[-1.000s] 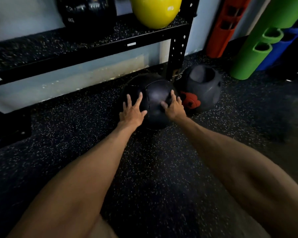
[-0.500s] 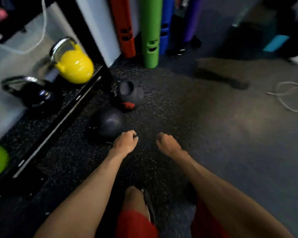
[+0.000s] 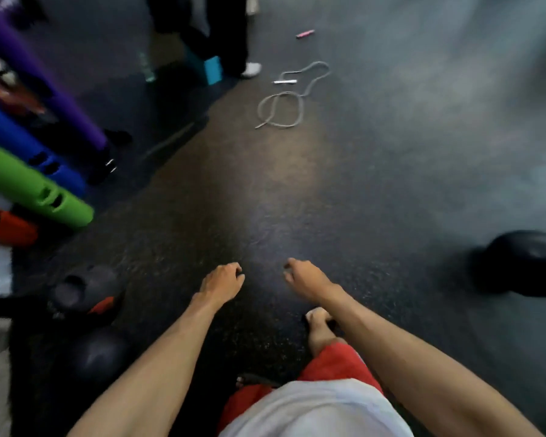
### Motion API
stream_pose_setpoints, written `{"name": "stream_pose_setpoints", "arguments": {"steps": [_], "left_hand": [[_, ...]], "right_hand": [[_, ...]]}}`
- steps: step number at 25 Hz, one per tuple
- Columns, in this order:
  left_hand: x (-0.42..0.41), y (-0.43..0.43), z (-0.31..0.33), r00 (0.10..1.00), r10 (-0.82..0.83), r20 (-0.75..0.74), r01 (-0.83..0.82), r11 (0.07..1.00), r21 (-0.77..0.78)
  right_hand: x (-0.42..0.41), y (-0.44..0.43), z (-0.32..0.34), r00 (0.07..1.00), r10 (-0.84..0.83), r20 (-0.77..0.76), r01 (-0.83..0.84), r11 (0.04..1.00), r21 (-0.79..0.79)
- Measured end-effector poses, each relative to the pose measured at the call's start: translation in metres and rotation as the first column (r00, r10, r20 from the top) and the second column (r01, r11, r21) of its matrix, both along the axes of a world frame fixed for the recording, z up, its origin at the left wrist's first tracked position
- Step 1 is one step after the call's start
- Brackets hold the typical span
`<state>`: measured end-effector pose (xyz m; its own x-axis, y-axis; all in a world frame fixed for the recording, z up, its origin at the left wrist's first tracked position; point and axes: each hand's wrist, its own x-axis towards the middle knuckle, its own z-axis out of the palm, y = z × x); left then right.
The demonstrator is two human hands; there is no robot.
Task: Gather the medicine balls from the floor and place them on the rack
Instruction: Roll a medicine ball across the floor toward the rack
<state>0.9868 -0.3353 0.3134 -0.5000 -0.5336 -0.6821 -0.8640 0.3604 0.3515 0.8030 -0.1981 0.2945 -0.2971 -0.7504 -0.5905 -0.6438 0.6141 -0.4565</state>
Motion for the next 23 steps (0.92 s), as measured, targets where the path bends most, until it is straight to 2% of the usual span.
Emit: {"name": "stream_pose_setpoints", "arguments": {"steps": [4, 10, 16, 20, 23], "left_hand": [[-0.141, 0.014, 0.0, 0.963, -0.269, 0.032, 0.271, 0.959, -0.083], [-0.363, 0.057, -0.003, 0.853, -0.522, 0.002, 0.521, 0.85, -0.077], [-0.533, 0.106, -0.001, 0.698, -0.715, -0.025, 0.714, 0.699, -0.053], [-0.647, 0.14, -0.001, 0.57, -0.82, -0.048, 0.817, 0.572, -0.072], [-0.727, 0.165, -0.006, 0.465, -0.884, -0.059, 0.878, 0.468, -0.096]], "right_hand": [[-0.1, 0.056, 0.001, 0.959, -0.284, 0.012, 0.283, 0.959, 0.03], [-0.255, 0.128, 0.01, 0.813, -0.582, 0.023, 0.578, 0.811, 0.092], [-0.382, 0.187, 0.025, 0.657, -0.754, 0.012, 0.749, 0.654, 0.106], [-0.455, 0.222, 0.023, 0.538, -0.843, 0.011, 0.837, 0.535, 0.116], [-0.515, 0.235, 0.016, 0.482, -0.876, -0.004, 0.871, 0.478, 0.115]]}}
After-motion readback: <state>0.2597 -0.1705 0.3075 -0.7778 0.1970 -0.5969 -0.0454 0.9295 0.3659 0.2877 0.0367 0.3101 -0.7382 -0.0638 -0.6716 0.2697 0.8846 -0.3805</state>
